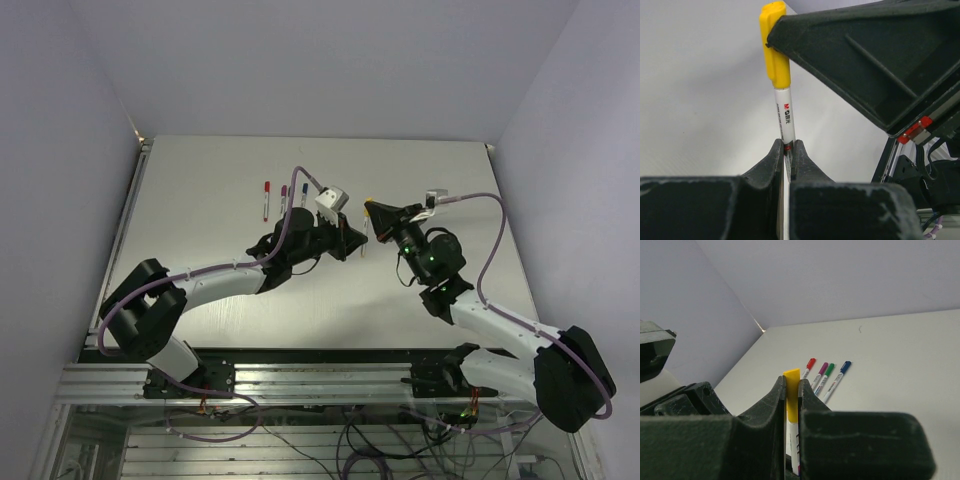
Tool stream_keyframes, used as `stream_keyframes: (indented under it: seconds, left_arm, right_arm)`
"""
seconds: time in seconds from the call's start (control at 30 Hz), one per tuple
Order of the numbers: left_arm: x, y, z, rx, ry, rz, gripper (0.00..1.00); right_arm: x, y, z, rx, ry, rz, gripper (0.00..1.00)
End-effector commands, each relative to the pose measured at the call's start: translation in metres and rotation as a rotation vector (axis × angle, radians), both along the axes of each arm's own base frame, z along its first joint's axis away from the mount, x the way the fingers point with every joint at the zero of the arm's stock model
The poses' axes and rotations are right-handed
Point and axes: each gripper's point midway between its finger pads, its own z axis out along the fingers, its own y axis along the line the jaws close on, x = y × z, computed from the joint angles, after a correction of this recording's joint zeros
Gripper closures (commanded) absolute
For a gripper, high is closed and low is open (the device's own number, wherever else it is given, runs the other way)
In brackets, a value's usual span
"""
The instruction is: Insert the pens into the pen caps
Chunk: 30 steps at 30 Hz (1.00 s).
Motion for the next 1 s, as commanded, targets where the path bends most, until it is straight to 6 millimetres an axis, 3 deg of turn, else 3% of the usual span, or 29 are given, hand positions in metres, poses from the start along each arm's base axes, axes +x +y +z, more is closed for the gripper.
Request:
stream_keyframes:
  seconds: [0.0, 0.3, 0.5, 0.63, 0.77, 0.83, 0.97]
  left_arm:
    - [0.018, 0.015, 0.146, -0.363, -0.301, 0.092, 0.93]
    - [0.035, 0.046, 0.165, -0.413, -0.343, 0.193, 0.93]
    - [0.037, 0.036, 0.154, -0.388, -0.311, 0.151, 0.93]
    - [0.047, 0.023, 0.125, -0.298, -0.246, 0.141, 0.93]
    - [0.060, 0.013, 0.086, -0.166, -0.177, 0.142, 0.93]
    - [0.067, 0.006, 0.054, -0.083, -0.120, 0.135, 0.93]
    - [0.079, 0.002, 0.012, -0.006, -0.038, 0.163, 0.93]
  right_arm:
    - [-0.029, 0.029, -0.097, -0.205, 0.260, 0.145, 1.00]
    - [-0.035, 0.033, -0.129, -0.280, 0.339, 0.122, 1.00]
    - [-0.024, 0.036, -0.117, -0.264, 0.312, 0.080, 1.00]
    - [-0.001, 0.031, -0.078, -0.233, 0.236, -0.018, 0.97]
    - [0.015, 0.019, -0.024, -0.199, 0.116, -0.122, 0.70]
    - [0.020, 0.009, 0.004, -0.178, 0.057, -0.186, 0.63]
    - [0.015, -0.018, 0.058, -0.097, -0.058, -0.299, 0.56]
